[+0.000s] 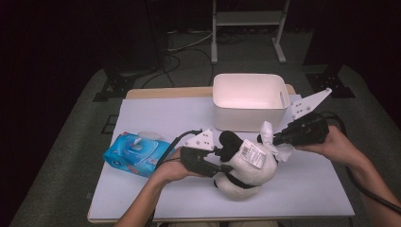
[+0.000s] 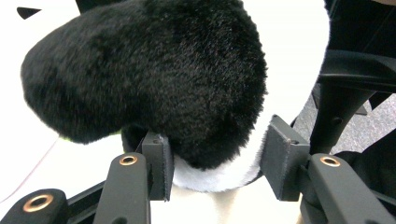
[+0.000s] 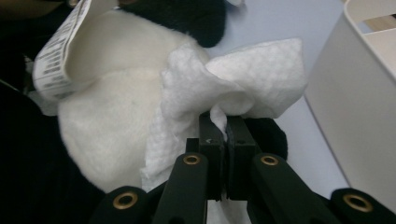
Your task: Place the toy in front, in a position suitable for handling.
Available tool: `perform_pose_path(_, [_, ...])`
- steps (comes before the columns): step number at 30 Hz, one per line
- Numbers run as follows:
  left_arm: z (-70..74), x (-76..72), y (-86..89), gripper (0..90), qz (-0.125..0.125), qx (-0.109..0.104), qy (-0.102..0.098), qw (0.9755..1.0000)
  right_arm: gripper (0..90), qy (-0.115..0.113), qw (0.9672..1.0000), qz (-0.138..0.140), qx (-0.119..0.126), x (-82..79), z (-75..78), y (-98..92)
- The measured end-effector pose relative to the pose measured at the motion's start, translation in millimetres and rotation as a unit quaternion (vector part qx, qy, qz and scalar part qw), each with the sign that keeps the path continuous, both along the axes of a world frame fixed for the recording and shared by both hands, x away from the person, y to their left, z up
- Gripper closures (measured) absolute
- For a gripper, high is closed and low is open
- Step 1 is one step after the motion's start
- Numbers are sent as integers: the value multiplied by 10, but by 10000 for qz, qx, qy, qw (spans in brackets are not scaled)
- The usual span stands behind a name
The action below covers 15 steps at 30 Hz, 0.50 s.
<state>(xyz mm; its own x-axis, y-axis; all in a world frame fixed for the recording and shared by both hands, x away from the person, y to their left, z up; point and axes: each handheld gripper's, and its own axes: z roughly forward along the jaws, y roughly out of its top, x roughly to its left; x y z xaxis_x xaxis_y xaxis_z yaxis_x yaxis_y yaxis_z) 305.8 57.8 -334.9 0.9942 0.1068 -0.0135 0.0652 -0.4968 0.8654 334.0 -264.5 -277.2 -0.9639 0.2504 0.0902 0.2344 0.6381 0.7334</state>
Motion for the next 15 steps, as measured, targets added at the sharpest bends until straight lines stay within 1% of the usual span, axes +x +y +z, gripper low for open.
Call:
perform_pose_path(1, [1,-4,-12,513,-36,3,22,10000,869,3,10000,29,-2,-26,-3,-12])
perform_pose_path(3, [14,-21,-56,516,-68,9,-33,10000,869,32,9999,118,28,-65,6,-4])
perform_pose_path(6, [31,-30,-105,518,-149,83,-80,9998,869,19,9996,264,-38,-109,33,93])
perform_pose_path(7, [32,-30,-104,520,-167,92,-68,9998,868,-28,9995,308,-74,-121,50,135])
perform_pose_path(9, [31,-25,-81,521,-167,98,-39,9998,868,-42,9994,345,-80,-129,76,160])
perform_pose_path(11, [28,-29,-70,522,-172,75,-33,9998,868,-51,9993,351,-76,-124,81,142])
perform_pose_path(13, [24,-22,-56,522,-163,52,-13,9999,868,-80,9995,285,-120,-126,78,98])
perform_pose_path(15, [20,-14,-40,523,-134,29,3,9999,868,-8,9998,194,-98,-126,61,27])
